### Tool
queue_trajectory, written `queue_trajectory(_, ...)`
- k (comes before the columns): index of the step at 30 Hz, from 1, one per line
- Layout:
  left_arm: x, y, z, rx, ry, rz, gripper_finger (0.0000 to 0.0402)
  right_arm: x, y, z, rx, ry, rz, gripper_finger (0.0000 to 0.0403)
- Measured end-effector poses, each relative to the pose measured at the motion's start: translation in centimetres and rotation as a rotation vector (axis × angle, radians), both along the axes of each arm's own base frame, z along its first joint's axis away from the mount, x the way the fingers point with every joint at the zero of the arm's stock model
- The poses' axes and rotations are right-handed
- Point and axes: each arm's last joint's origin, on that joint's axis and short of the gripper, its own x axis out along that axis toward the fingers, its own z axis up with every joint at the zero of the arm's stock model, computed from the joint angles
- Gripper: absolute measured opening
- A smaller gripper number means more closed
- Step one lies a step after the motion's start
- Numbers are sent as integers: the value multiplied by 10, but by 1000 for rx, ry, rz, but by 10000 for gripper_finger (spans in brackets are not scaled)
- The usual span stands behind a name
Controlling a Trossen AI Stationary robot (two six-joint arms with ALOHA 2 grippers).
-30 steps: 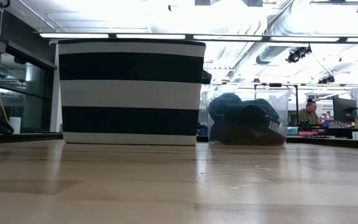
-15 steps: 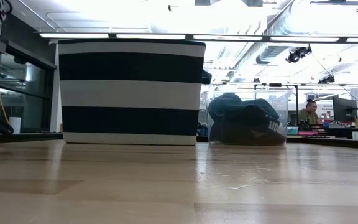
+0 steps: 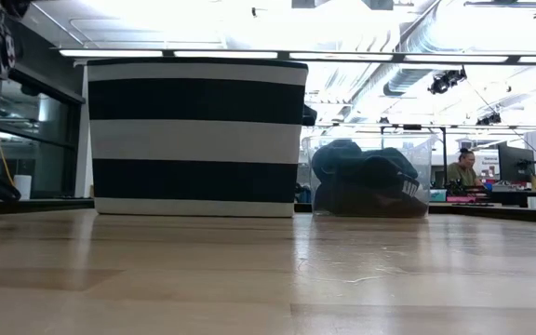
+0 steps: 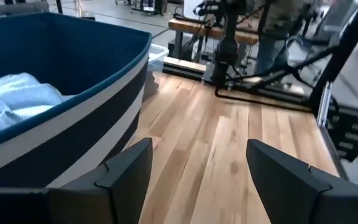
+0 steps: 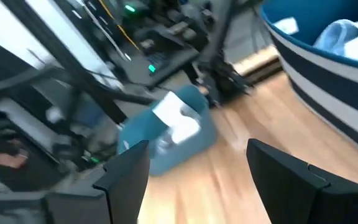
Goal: Pick & Place Cloths
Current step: Return to Home Position
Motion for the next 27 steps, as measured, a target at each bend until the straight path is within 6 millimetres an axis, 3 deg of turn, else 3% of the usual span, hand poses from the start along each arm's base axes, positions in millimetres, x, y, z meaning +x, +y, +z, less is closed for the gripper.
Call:
queue_trajectory(6,-4,9,-24,-95,-108,59,255,-23,-8,-53,81,-248,54,259)
queue_trajectory(13,-3,10,-54,-163,-229,160,255,-49,-36,-105,113,-479,67,259)
queue_trajectory(20,-5,13,-47,-179,-273,204,255,-66,-71,-138,135,-503,33,259)
queue_trajectory(27,-3,9,-44,-236,-273,179,255,-73,-93,-145,113,-505,18,259)
